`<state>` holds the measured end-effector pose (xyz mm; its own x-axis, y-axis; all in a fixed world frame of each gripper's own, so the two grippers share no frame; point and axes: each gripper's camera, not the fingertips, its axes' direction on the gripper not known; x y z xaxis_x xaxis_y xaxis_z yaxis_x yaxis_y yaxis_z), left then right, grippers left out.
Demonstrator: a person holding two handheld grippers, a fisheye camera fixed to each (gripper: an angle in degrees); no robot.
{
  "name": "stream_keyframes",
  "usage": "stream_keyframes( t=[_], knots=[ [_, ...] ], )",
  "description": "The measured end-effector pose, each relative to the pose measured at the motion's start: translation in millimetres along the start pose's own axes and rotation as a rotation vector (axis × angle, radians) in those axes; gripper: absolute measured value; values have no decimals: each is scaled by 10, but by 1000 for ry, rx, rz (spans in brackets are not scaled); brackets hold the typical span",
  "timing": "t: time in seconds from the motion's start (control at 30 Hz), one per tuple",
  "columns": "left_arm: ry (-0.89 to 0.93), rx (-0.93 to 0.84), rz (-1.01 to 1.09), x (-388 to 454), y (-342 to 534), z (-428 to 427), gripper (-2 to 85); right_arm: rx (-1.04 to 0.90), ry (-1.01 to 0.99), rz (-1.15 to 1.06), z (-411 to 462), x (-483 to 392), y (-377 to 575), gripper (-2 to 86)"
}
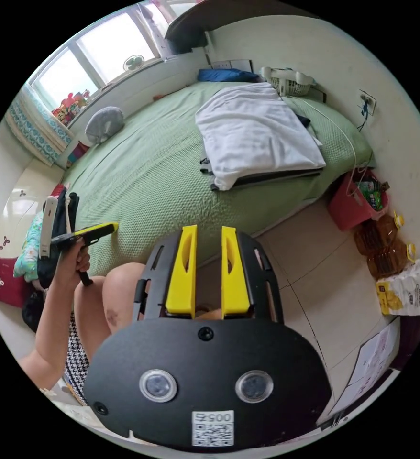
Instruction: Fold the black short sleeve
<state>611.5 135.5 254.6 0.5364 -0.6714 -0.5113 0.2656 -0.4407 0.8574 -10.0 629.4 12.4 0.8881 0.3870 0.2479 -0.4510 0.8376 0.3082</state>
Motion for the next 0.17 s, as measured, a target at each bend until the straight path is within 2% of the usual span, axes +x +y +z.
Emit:
stream_keyframes(
  t=[0.17],
  knots=[
    [-105,9,44,396,-151,411,-6,49,-5,-45,123,-63,-587,82]
  ],
)
